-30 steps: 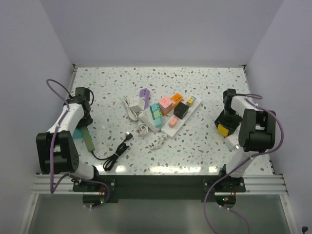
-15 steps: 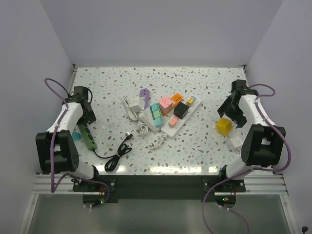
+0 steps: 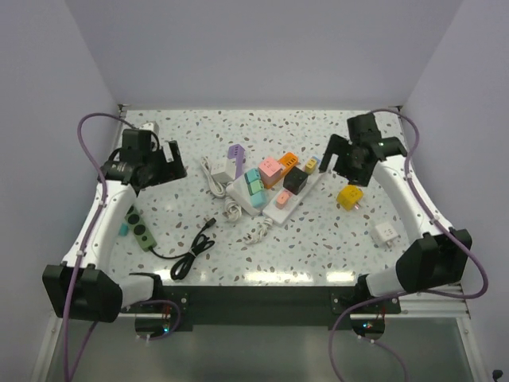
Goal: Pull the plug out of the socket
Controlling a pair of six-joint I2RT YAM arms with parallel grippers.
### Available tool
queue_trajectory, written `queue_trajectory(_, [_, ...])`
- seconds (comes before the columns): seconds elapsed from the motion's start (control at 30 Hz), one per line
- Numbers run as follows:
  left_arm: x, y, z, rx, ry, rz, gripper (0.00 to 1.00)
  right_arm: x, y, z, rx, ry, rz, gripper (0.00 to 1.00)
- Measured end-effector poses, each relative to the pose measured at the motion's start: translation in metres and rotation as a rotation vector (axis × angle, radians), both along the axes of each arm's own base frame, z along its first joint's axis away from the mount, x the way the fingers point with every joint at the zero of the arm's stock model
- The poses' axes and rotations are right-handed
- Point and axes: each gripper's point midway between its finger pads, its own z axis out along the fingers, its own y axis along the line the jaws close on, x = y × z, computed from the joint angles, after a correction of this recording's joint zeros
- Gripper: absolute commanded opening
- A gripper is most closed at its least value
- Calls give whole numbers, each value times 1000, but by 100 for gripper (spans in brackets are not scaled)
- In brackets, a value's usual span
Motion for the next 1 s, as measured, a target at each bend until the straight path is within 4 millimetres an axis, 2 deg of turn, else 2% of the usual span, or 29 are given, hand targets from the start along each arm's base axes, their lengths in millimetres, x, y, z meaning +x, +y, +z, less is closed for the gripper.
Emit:
queue_trajectory(0.1, [-2, -40, 20, -107, -69, -119, 100, 15, 49, 13, 36, -47, 130, 98])
queue_trajectory(0.2, [-6, -65, 37, -203, -134, -200, 100, 30, 73, 11, 67, -57, 162, 98])
queue_trajectory(0.33, [-17, -85, 39, -292, -163, -269, 99, 50, 85, -4, 86, -25, 134, 98])
queue_trajectory(0.53, [-40, -113, 22, -402, -121, -350, 99, 82, 112, -24, 119, 20, 70, 98])
queue_trajectory(0.77, [-48, -123, 31, -438, -140, -372, 99, 91, 131, -49, 86, 112, 10, 98])
queue_trajectory(0.93, [-50, -126, 36, -451, -152, -380, 99, 81, 135, -71, 31, 181, -1, 98])
queue_trajectory(1.0, [-51, -128, 37, -455, -153, -386, 99, 75, 136, -77, 17, 199, 2, 93])
